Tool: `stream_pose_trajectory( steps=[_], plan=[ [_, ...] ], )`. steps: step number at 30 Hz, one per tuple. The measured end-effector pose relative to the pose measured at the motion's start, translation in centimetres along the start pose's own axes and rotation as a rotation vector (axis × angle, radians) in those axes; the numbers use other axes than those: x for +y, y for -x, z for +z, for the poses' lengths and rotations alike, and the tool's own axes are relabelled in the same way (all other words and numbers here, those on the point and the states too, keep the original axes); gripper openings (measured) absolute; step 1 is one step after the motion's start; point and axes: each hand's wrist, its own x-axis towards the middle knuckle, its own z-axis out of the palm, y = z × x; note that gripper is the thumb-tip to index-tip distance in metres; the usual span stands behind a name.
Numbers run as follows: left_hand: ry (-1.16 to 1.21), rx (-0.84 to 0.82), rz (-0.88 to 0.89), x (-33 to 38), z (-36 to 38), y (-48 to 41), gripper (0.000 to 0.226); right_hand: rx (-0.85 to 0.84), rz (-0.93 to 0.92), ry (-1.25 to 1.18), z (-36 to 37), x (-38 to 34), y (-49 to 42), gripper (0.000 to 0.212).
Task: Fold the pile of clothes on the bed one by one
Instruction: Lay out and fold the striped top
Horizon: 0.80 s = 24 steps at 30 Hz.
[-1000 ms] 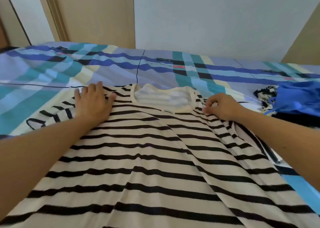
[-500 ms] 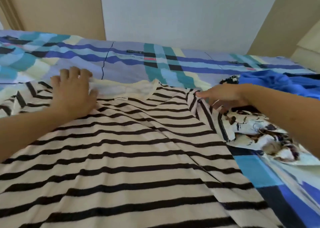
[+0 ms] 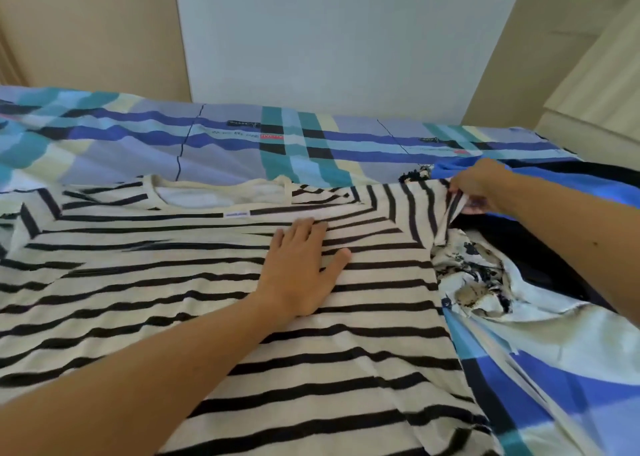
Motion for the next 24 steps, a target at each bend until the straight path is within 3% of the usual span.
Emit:
stream_pose_trajectory(
  steps=[1, 3, 7, 9, 11, 13, 14, 16, 19, 22, 24],
  plan=[
    [-0.032, 0.029, -0.001, 0.0, 0.1, 0.1, 0.076, 0.039, 0.02, -0.075, -0.1, 0.5, -0.2, 0.003],
    [-0.1, 0.046, 0.011, 0.0, 0.5, 0.4, 0.08, 0.043, 0.038, -0.196, 0.2, 1.5, -0.3, 0.017],
    [-0.162, -0.12, -0.038, 0.2, 0.8, 0.2, 0.085, -0.237, 0.032, -0.412, 1.9, 2.1, 1.3, 0.028],
    [-0.184, -0.163, -0.06, 0.2, 0.8, 0.0, 0.088, -0.404, 0.012, -0.298, 1.9, 2.0, 2.5, 0.035],
    [-0.196, -0.179, -0.063, 0.3, 0.8, -0.1, 0.089, -0.567, 0.015, -0.082, 1.8, 1.9, 3.4, 0.06],
    [-0.205, -0.183, -0.066, 0.3, 0.9, -0.1, 0.09, -0.61, 0.045, 0.077, 2.0, 2.0, 3.6, 0.092],
    [-0.208, -0.18, -0.068, 0.3, 0.9, -0.1, 0.09, -0.574, 0.043, 0.144, 2.3, 1.9, 3.7, 0.094],
    [-0.21, -0.175, -0.07, 0.3, 0.9, -0.1, 0.09, -0.49, 0.024, 0.181, 2.7, 2.2, 3.2, 0.084],
    [-0.202, -0.169, -0.072, 0.2, 1.0, 0.0, 0.09, -0.48, 0.017, 0.041, 2.8, 2.2, 2.7, 0.074],
    [-0.201, -0.167, -0.077, 0.2, 1.1, -0.1, 0.089, -0.447, -0.036, -0.178, 2.7, 1.8, 3.0, 0.036],
    [-0.202, -0.171, -0.077, 0.2, 1.1, -0.1, 0.089, -0.471, -0.045, -0.269, 2.6, 1.0, 3.8, 0.029]
  ],
)
